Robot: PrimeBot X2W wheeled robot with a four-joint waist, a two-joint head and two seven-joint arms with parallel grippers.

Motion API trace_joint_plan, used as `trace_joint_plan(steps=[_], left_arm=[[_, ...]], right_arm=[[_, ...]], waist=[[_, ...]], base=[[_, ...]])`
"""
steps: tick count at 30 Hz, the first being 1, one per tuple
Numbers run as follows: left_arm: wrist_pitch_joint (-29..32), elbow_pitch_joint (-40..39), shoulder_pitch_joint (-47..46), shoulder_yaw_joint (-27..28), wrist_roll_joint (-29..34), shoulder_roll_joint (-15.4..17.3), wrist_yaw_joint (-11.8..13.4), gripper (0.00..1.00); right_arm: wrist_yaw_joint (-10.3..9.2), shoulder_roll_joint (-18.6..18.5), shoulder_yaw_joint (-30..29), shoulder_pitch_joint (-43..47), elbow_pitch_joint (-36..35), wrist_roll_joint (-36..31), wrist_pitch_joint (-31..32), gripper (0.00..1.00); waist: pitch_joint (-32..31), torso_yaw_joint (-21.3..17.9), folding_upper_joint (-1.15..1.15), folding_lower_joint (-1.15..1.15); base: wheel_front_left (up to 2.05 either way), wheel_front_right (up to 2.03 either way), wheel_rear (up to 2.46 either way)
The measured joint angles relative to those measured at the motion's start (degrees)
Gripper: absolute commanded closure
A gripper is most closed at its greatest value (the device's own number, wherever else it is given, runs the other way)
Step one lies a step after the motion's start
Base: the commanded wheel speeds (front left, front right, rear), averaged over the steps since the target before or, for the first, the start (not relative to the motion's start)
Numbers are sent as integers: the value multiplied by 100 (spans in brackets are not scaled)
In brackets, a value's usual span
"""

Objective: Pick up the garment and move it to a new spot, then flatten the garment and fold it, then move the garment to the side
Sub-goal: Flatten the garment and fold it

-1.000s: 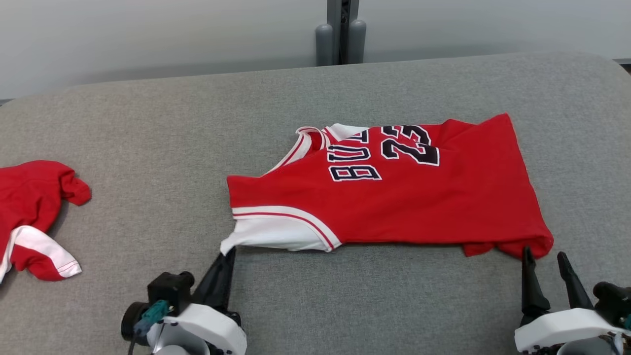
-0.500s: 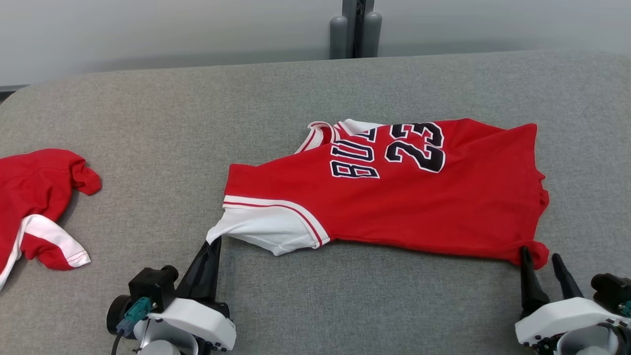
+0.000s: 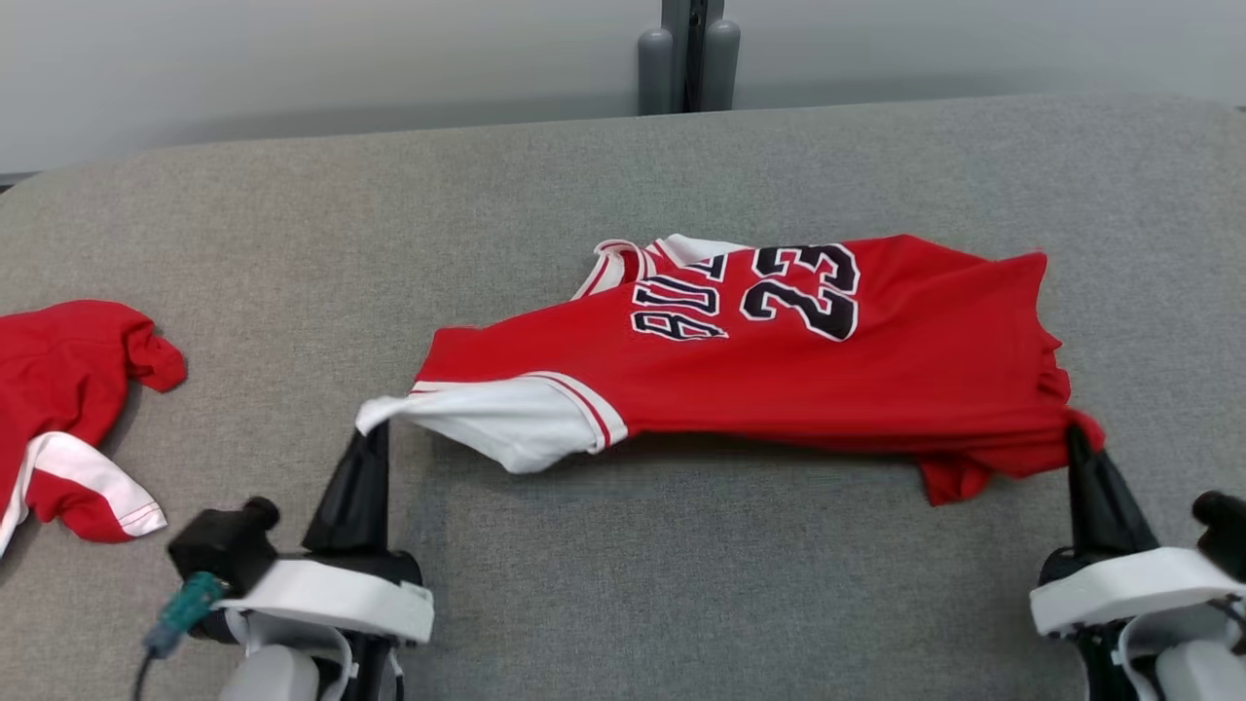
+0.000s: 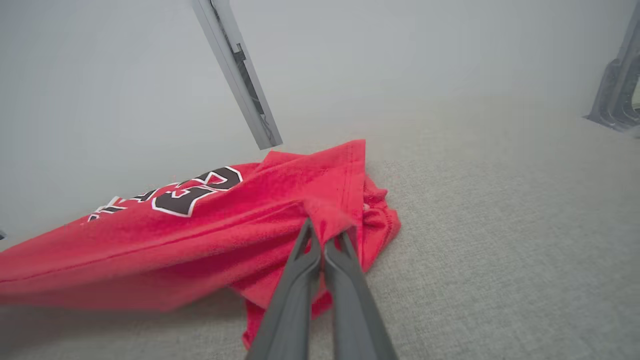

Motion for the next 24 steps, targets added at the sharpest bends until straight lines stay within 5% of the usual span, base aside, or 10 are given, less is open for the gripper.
trace_joint_plan(steps=[7, 15, 24], left_arm=[[75, -1017, -183, 67, -1436, -8, -114, 100], [1207, -2393, -1137, 42, -2692, 589, -131, 100], [2138, -3112, -2738, 32, -2465, 1221, 115, 100]], right_arm=[[1, -282, -255, -22, -1092, -2, 0, 100], [1, -1132, -168, -503, -2056, 143, 32, 100], [1, -1916, -300, -1827, -2778, 187, 628, 100]], waist=[[-203, -31, 0, 0], [-499, -58, 0, 0], [-619, -119, 0, 0]], base=[[0, 0, 0], [0, 0, 0], [0, 0, 0]])
